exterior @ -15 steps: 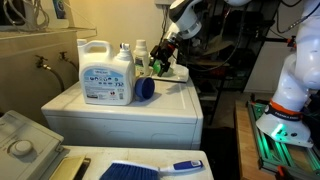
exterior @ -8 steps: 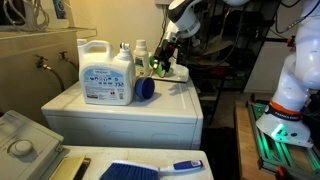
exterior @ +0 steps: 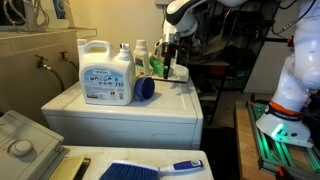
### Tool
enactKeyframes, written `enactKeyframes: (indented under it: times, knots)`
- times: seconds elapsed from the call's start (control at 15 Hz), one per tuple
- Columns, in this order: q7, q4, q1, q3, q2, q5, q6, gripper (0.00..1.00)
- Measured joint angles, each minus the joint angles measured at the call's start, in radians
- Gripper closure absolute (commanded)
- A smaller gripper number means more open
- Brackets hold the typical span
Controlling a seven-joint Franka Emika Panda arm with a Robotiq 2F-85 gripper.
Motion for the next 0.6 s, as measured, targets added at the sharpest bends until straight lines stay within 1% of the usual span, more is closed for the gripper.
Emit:
enactKeyframes:
  times: [0.4, 0.6]
  knots:
    - [-0.04, 0.014, 0.0, 0.01, 0.01, -0.014, 0.003, 0.0]
    - [-0.12, 0.042, 0.0, 0.02, 0.03, -0.085, 0.003, 0.0]
